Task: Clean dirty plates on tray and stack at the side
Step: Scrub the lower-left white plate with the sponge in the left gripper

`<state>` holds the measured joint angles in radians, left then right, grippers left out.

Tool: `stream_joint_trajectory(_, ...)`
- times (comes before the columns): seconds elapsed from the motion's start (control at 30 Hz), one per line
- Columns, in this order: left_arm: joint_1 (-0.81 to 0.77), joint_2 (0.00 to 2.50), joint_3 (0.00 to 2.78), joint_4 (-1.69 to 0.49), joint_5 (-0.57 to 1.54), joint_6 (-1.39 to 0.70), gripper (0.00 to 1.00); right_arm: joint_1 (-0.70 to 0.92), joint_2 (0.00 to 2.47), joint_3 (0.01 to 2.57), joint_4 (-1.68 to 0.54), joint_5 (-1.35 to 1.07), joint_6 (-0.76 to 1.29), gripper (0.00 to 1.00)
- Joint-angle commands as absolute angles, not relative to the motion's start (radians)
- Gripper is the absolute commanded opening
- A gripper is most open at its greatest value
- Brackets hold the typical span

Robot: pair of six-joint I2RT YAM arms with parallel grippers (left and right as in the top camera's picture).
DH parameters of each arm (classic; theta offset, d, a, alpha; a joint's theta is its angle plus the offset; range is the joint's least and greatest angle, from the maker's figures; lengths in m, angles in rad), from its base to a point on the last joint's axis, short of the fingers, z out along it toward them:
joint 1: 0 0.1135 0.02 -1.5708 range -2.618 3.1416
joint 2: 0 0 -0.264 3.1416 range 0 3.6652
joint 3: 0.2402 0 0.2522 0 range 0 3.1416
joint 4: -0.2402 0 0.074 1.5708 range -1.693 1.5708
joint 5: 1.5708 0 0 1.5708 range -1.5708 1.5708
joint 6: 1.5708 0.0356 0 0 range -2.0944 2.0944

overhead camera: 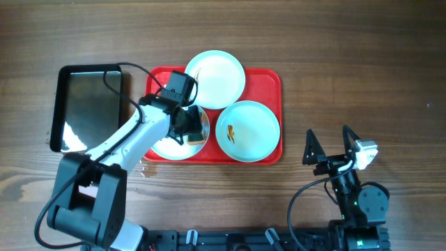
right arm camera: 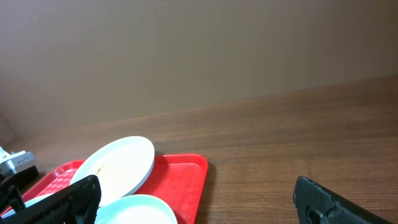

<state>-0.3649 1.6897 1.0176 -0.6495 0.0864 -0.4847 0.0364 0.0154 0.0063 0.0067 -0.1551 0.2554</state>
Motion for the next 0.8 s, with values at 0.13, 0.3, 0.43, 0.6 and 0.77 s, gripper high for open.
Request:
stream_joint_trajectory(0.13,-0.373,1.702,1.000,-0.642,0.123,-0.480,0.36,0.031,0.011,0.006,0.010,-0.146,0.238,1.00)
stream_joint_trajectory(0.3,-0.385,1.702,0.973,-0.614,0.122,-0.479,0.34,0.031,0.011,0.006,0.010,-0.146,0.238,1.00)
stream_joint_trajectory(0.43,-0.385,1.702,0.972,-0.593,0.122,-0.479,0.33,0.031,0.011,0.006,0.010,-0.146,0.238,1.00)
stream_joint_trajectory(0.6,-0.385,1.702,0.972,-0.558,0.121,-0.476,0.22,0.031,0.011,0.006,0.010,-0.146,0.239,1.00)
stream_joint_trajectory(0.77,-0.385,1.712,0.968,-0.556,0.114,-0.476,0.24,0.031,0.011,0.006,0.010,-0.146,0.239,1.00)
